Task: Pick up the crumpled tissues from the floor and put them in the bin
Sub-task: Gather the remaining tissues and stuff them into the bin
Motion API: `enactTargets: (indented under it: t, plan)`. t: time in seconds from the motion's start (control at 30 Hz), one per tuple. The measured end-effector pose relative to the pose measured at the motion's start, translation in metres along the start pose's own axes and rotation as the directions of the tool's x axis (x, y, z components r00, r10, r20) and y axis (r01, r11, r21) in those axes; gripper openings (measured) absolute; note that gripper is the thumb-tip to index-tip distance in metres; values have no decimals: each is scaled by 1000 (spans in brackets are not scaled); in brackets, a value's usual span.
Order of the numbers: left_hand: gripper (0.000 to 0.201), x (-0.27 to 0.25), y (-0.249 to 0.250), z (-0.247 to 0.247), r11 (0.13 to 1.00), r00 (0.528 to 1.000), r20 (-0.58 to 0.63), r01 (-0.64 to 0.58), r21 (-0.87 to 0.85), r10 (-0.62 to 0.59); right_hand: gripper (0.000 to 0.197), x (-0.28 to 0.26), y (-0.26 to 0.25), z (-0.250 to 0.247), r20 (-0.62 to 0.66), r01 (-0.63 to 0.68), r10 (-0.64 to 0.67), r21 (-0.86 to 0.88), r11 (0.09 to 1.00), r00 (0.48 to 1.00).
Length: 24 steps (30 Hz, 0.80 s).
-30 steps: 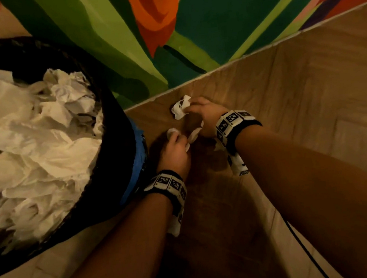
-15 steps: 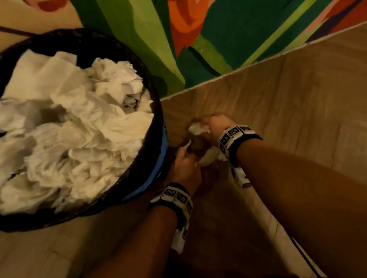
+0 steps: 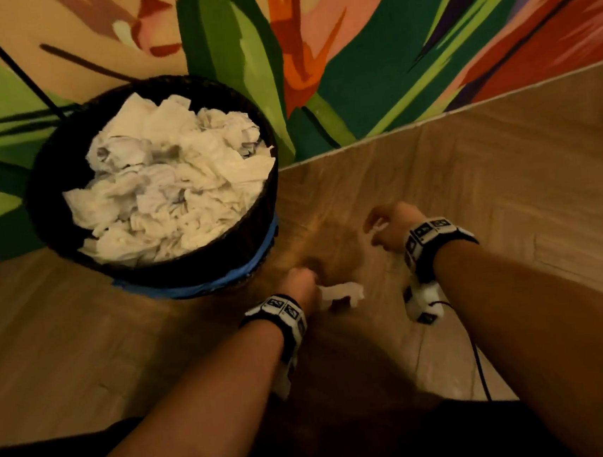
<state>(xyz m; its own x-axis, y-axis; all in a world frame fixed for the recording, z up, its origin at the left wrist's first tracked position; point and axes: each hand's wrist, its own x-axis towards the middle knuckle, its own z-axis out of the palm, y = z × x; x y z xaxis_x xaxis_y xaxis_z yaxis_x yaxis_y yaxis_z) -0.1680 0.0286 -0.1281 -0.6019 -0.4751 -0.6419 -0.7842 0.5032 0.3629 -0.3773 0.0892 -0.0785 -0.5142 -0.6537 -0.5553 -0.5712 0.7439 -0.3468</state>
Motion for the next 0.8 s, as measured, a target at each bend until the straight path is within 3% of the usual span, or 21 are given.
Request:
enactTargets:
  t: [0.07, 0.2, 0.3, 0.37, 0.5, 0.6, 0.67, 0.73, 0.8]
  plan:
    - [30, -13, 2, -5, 999, 999, -9, -46, 11, 46, 18, -14, -21, -15, -49, 34, -33, 23, 999, 998]
    - [24, -47, 13, -33, 971, 953, -223, -227, -74, 206, 22, -41, -61, -56, -201, 99, -69, 141, 985, 977]
    - [27, -74, 25, -69, 928, 864, -368, -373, -11, 343, 27, -62, -93, -94, -289, 175, -126, 150, 973, 949]
    - [27, -96, 34, -97, 895, 803, -426, -445, 34, 416, 30, -81, -114, -118, -386, 181, -76, 242, 953, 919]
    - [15, -148, 53, -148, 830, 654, -544, -535, 159, 526, 28, -102, -149, -151, -578, 369, -97, 374, 851, 810]
    - [27, -188, 53, -198, 826, 583, -624, -529, 195, 521, 31, -113, -183, -160, -620, 462, -186, 319, 828, 762]
    - [22, -206, 41, -235, 851, 570, -663, -482, 208, 485, 29, -118, -206, -162, -579, 493, -242, 327, 806, 779]
    - [11, -218, 19, -267, 891, 564, -715, -415, 186, 412, 31, -126, -228, -156, -483, 452, -231, 412, 791, 845]
    - [12, -222, -10, -287, 927, 582, -761, -368, 68, 287, 29, -136, -244, -139, -497, 506, -260, 461, 729, 828]
